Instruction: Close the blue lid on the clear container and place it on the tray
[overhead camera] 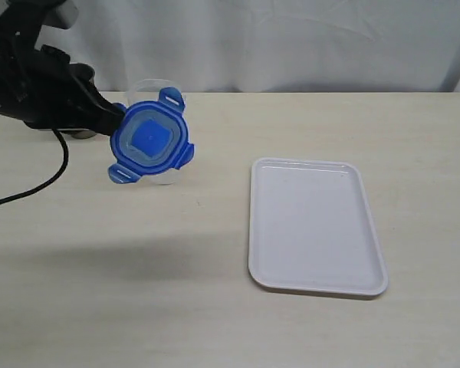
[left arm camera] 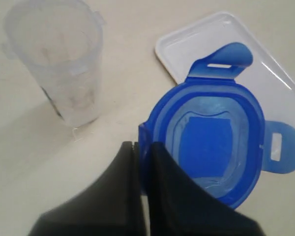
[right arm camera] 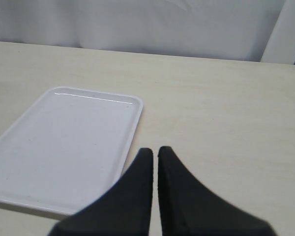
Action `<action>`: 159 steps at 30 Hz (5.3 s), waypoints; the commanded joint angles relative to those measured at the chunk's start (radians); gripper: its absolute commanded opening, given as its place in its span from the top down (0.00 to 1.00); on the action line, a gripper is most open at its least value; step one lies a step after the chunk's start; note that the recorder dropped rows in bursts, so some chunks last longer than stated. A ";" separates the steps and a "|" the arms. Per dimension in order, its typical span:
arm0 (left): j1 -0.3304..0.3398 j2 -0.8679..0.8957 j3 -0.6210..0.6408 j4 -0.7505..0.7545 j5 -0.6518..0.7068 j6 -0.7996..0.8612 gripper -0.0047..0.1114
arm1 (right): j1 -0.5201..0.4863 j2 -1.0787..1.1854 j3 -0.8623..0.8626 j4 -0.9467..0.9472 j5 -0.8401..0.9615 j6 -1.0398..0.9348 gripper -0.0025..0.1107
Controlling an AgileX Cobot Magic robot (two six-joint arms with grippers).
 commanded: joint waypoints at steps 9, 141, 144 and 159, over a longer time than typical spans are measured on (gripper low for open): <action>-0.001 0.014 0.360 0.168 -0.285 -0.270 0.96 | 0.002 -0.003 -0.003 -0.003 -0.005 -0.003 0.94; -0.001 -0.089 0.389 0.201 -0.512 -0.254 0.96 | 0.002 -0.003 -0.003 -0.003 -0.005 -0.003 0.94; -0.001 -0.094 0.389 0.201 -0.581 -0.254 0.96 | 0.002 -0.003 -0.003 -0.003 -0.005 -0.003 0.94; -0.001 -0.099 0.372 0.201 -0.937 -0.204 0.96 | 0.002 -0.003 -0.003 -0.003 -0.005 -0.003 0.94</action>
